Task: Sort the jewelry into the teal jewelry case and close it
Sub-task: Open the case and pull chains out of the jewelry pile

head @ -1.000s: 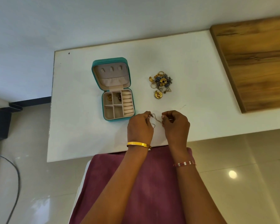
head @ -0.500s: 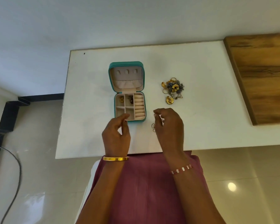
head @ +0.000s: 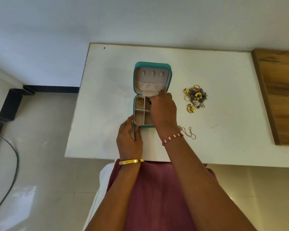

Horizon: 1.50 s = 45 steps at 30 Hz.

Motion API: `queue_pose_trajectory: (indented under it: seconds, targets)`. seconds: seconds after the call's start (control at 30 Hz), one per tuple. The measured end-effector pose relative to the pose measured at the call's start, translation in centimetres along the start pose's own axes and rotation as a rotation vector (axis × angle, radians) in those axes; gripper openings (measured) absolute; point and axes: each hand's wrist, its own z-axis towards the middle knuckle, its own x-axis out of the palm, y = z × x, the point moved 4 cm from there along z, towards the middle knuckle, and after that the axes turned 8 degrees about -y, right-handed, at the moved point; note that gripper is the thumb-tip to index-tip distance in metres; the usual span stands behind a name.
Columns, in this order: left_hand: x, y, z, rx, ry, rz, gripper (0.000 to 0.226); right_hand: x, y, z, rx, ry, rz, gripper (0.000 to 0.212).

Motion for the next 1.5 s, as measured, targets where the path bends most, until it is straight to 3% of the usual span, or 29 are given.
queue_pose_trajectory:
  seconds: [0.33, 0.6, 0.73, 1.5]
  targets:
    - [0.1, 0.0, 0.0, -0.016, 0.022, 0.014, 0.037, -0.2, 1.2, 0.2, -0.081, 0.067, -0.064, 0.028]
    - [0.3, -0.2, -0.1, 0.0, 0.045, 0.047, 0.04, -0.1, 0.6, -0.4, -0.024, 0.003, -0.073, 0.027]
    - [0.3, -0.2, -0.1, 0.003, 0.042, 0.046, 0.04, -0.3, 0.8, -0.2, 0.01, 0.051, -0.11, 0.03]
    - [0.1, -0.3, -0.3, 0.015, 0.037, 0.037, 0.04, 0.1, 0.9, 0.3, 0.002, 0.011, -0.16, 0.026]
